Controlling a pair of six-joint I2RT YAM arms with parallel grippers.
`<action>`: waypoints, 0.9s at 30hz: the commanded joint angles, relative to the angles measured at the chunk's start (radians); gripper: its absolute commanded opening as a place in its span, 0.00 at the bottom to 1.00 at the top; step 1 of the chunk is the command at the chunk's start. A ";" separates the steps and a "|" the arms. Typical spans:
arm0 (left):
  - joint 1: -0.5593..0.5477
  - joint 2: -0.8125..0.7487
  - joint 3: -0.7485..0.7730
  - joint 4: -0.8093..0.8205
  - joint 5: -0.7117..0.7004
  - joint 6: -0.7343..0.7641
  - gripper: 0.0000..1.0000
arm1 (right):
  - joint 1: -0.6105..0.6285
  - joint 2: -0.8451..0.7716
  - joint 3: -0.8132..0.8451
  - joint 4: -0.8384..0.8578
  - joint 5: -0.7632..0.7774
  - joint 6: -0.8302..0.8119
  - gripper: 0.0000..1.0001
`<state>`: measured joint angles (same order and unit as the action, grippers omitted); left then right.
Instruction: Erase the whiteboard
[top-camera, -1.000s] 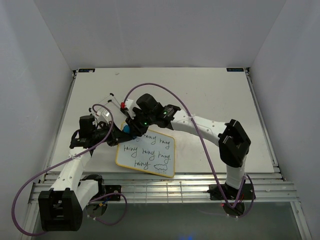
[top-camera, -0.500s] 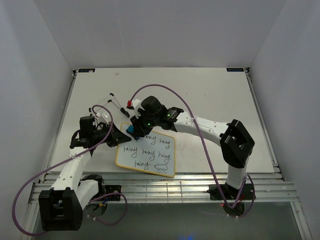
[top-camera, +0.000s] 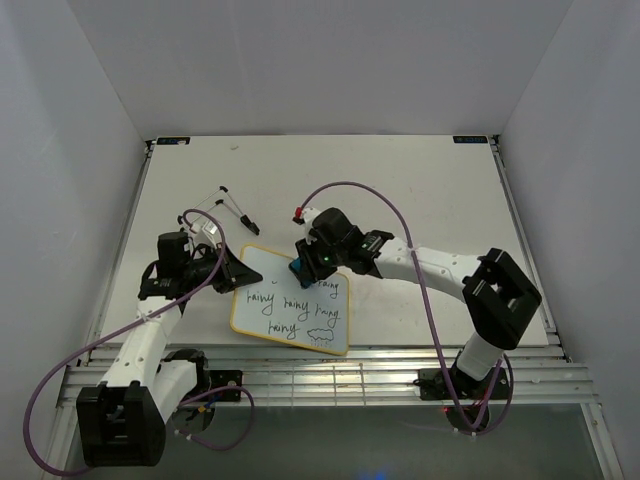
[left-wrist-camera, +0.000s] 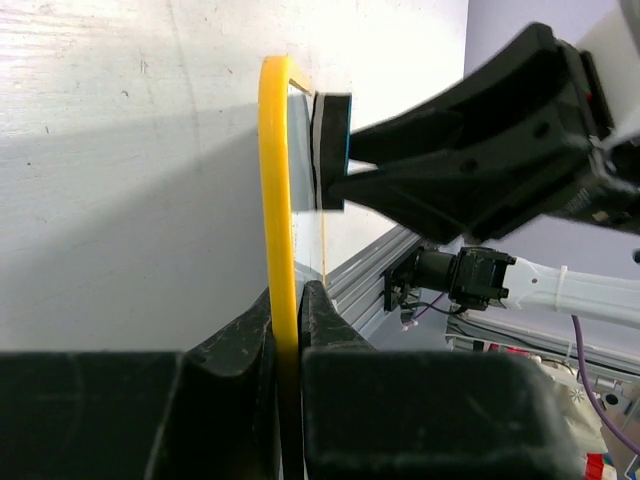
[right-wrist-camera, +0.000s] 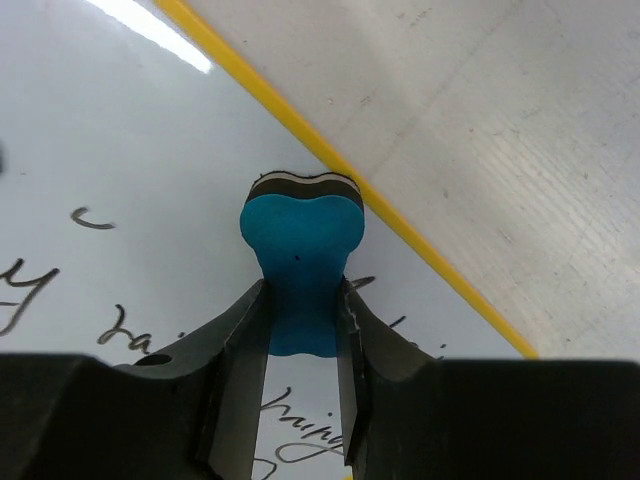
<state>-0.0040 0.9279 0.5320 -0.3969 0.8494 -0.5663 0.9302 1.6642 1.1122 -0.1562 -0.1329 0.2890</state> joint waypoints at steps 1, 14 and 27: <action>-0.028 -0.041 0.034 0.125 0.056 0.080 0.00 | 0.174 0.101 0.087 -0.075 -0.117 0.050 0.08; -0.028 -0.051 0.031 0.127 0.057 0.080 0.00 | 0.234 0.189 0.249 -0.011 -0.079 0.055 0.08; -0.028 -0.046 0.039 0.139 0.100 0.082 0.15 | 0.171 0.223 0.216 -0.077 -0.079 -0.037 0.08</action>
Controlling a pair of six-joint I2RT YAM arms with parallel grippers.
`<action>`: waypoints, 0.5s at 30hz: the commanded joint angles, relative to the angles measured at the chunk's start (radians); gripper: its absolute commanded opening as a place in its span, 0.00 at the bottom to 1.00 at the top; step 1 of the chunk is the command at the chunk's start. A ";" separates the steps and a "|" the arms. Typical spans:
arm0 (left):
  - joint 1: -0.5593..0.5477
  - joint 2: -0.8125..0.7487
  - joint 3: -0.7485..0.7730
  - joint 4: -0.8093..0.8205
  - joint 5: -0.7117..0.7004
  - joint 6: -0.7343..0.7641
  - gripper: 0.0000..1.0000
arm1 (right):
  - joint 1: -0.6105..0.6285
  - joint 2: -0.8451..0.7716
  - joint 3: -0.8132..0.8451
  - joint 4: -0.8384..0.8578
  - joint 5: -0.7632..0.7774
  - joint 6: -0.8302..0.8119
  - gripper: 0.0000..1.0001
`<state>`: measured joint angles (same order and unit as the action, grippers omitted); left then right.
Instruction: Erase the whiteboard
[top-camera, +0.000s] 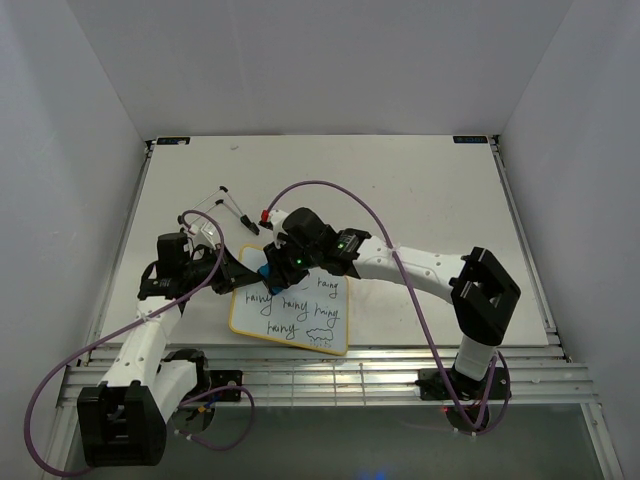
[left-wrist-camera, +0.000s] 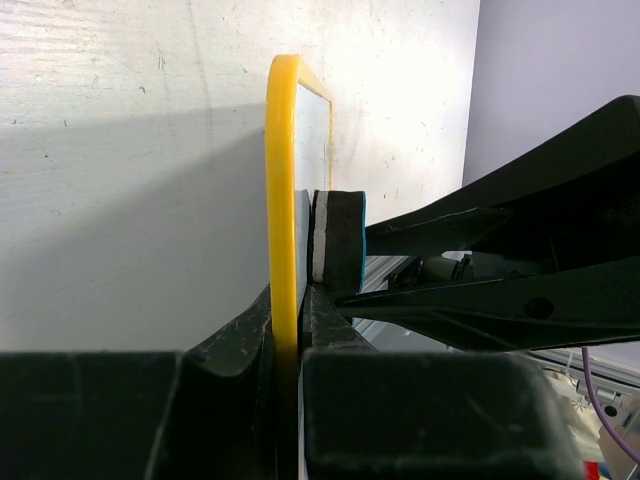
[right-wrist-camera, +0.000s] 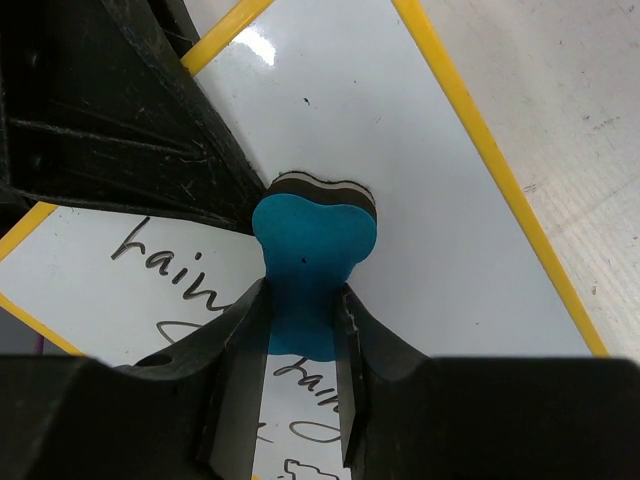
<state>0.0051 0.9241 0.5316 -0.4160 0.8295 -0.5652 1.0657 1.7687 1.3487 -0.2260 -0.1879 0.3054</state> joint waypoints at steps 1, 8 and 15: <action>-0.037 -0.045 0.041 0.155 0.117 0.080 0.11 | 0.036 0.117 -0.020 -0.007 -0.024 -0.052 0.08; -0.037 -0.050 0.070 0.112 0.102 0.099 0.06 | 0.025 0.110 -0.052 -0.003 -0.013 -0.057 0.08; -0.037 -0.070 0.116 0.036 0.039 0.114 0.13 | 0.011 0.104 -0.080 -0.004 -0.015 -0.068 0.08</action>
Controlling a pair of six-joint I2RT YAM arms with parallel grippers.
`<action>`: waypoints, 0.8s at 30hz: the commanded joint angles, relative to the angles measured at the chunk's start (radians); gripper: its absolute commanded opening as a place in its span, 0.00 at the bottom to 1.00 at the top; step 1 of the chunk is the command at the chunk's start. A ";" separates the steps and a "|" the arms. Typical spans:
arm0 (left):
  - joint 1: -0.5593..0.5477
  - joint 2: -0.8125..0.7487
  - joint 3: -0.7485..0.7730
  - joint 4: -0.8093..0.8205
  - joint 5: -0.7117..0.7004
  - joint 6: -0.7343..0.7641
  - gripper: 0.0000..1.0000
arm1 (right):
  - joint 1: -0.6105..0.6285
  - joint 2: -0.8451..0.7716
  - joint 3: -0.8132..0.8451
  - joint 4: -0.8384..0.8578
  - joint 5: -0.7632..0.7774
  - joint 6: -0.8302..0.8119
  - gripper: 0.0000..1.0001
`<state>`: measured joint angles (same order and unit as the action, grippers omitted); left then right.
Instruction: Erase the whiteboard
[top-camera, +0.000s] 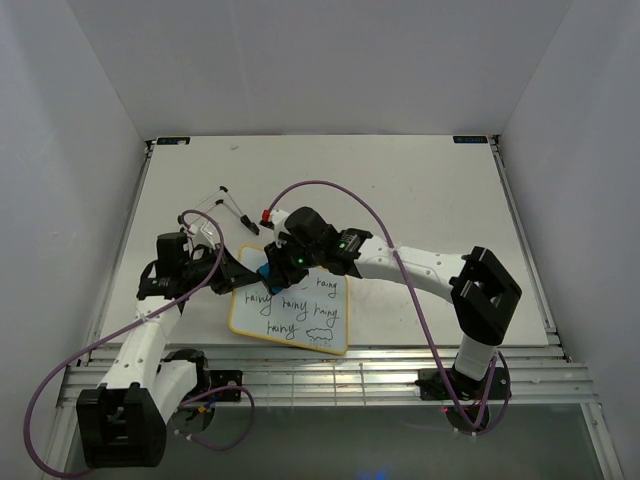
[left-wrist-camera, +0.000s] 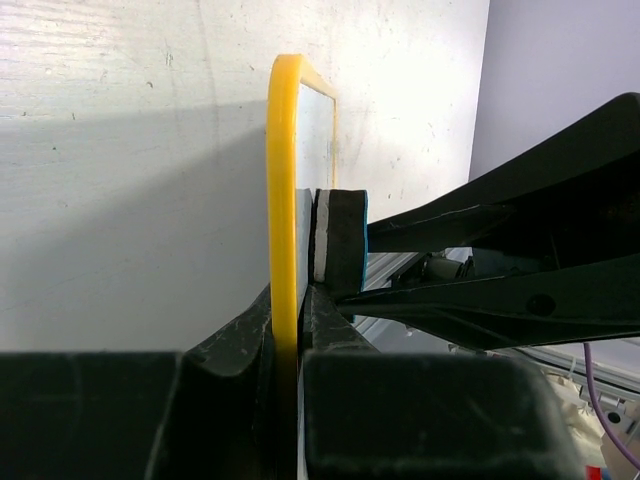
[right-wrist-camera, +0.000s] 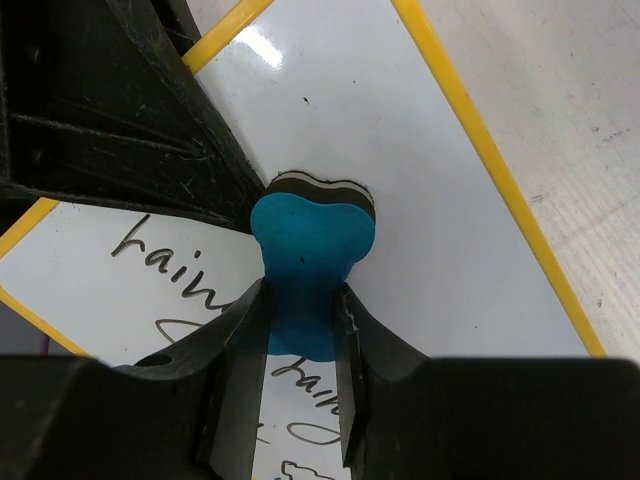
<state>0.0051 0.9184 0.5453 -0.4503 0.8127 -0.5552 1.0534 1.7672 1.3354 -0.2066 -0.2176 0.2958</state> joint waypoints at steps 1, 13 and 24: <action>-0.037 -0.067 0.107 0.053 0.049 0.110 0.15 | 0.022 0.109 -0.070 -0.024 0.014 -0.058 0.08; -0.037 -0.079 0.136 -0.007 0.039 0.133 0.31 | 0.023 0.107 -0.079 -0.020 0.018 -0.066 0.08; -0.037 -0.084 0.151 -0.033 0.034 0.140 0.05 | 0.010 0.133 -0.070 -0.020 0.015 -0.075 0.08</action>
<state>0.0101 0.8879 0.6163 -0.5625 0.7738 -0.5255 1.0428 1.7660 1.3224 -0.1528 -0.2565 0.2768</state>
